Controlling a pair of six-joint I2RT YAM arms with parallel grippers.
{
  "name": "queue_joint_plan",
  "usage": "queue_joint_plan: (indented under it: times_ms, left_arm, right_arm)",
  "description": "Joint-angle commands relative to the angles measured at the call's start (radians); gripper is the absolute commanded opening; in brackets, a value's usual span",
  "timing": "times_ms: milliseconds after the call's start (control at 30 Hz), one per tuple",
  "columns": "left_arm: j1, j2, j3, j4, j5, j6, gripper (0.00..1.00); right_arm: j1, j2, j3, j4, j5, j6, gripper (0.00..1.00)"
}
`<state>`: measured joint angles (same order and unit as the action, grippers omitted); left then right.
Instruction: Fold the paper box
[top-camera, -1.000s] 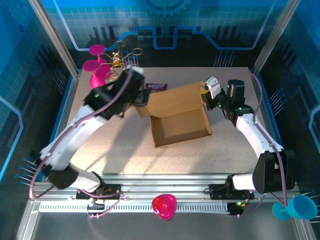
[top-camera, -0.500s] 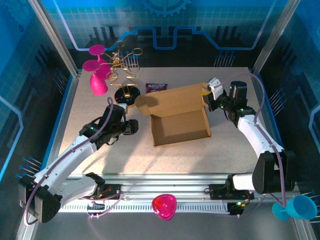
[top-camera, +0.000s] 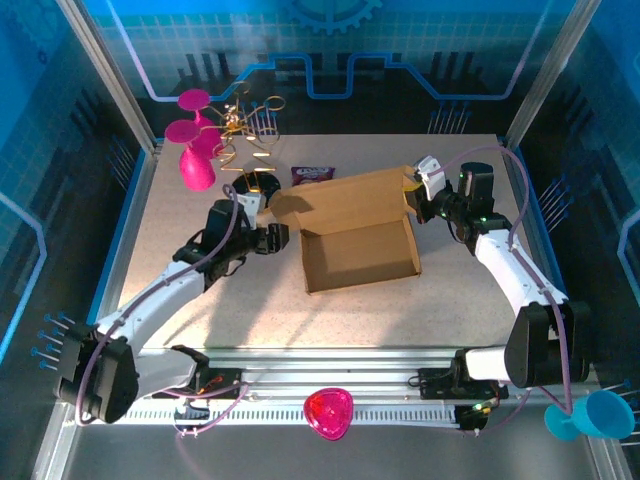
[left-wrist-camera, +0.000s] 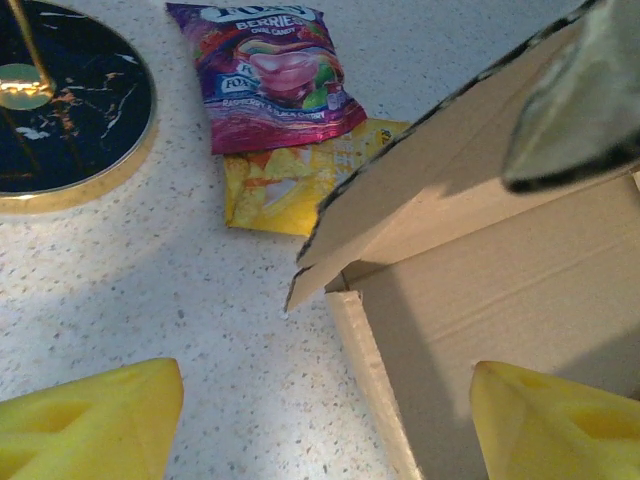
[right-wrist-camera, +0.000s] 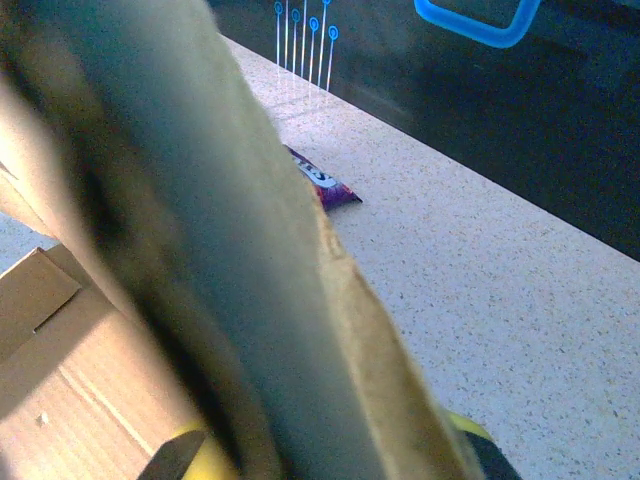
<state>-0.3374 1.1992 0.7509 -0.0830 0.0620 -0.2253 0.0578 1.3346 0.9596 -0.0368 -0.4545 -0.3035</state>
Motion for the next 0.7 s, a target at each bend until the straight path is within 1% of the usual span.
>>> queue_joint_plan:
  times_ms: [0, 133, 267, 400, 433, 500, 633, 667]
  left_arm:
    - [0.014, 0.036, 0.050, 0.077, 0.012, 0.056, 0.76]
    - [0.026, 0.067, 0.065, 0.120, -0.020, 0.042, 0.77]
    - [0.026, 0.109, 0.091, 0.159, 0.031, 0.014, 0.77]
    - [0.026, 0.132, 0.109, 0.180, 0.051, -0.011, 0.72]
    - [0.025, 0.135, 0.118, 0.175, 0.052, -0.013, 0.69]
    - [0.025, 0.142, 0.138, 0.152, 0.058, -0.013, 0.60]
    - [0.016, 0.152, 0.194, 0.066, 0.036, -0.017, 0.34]
    - [0.011, 0.151, 0.199, 0.056, 0.023, -0.021, 0.29]
  right_arm:
    - [0.002, 0.010, 0.009, -0.003, -0.033, 0.004, 0.00]
    - [0.005, 0.015, 0.016, -0.010, -0.036, 0.003, 0.00]
    - [0.004, 0.018, 0.015, -0.012, -0.033, -0.001, 0.00]
    - [0.004, 0.021, 0.015, -0.014, -0.030, -0.002, 0.00]
    - [0.004, 0.020, 0.015, -0.012, -0.027, -0.002, 0.00]
    - [0.006, 0.024, 0.018, -0.013, -0.022, 0.002, 0.00]
    - [0.015, 0.034, 0.024, -0.007, -0.005, 0.016, 0.00]
    - [0.017, 0.035, 0.025, -0.004, 0.003, 0.023, 0.00]
